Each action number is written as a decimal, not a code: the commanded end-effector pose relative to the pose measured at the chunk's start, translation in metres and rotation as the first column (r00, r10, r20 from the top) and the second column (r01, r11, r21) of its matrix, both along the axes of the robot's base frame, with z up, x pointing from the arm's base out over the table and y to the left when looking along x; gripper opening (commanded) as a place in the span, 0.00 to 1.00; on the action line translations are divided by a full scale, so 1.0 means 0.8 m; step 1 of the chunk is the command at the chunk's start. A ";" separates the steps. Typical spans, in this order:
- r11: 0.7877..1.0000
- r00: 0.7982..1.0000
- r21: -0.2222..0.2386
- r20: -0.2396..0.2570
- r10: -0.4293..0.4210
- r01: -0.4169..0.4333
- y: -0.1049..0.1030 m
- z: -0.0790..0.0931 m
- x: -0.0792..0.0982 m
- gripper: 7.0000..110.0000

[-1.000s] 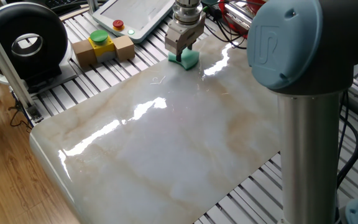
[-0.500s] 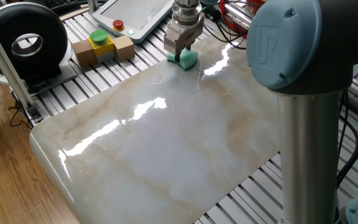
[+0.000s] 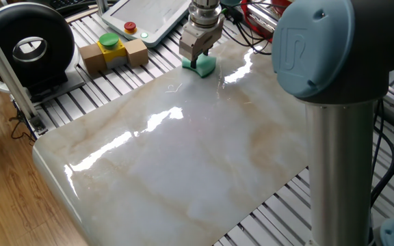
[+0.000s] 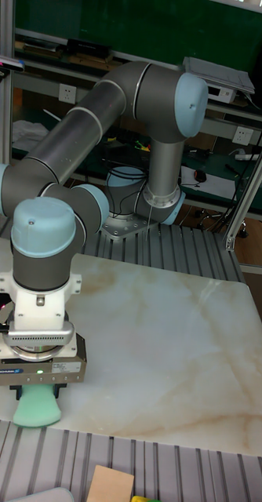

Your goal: Clean the tabletop with a sponge

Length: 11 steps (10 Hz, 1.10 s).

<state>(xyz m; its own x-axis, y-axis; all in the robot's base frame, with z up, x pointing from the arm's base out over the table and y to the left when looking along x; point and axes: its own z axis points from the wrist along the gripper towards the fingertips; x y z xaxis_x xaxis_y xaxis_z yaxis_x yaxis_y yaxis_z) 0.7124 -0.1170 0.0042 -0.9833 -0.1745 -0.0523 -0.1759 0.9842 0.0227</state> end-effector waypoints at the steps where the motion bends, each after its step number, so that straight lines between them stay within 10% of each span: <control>1: 0.999 1.000 0.034 0.012 -0.008 0.007 0.009 0.004 0.003 0.00; 11: 0.999 1.000 -0.039 -0.010 0.011 -0.012 -0.010 -0.003 -0.005 0.00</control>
<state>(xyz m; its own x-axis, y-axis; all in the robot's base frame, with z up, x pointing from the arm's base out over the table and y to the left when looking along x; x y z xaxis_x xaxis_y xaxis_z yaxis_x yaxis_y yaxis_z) 0.7100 -0.1223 0.0007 -0.9808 -0.1907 -0.0400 -0.1907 0.9816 -0.0054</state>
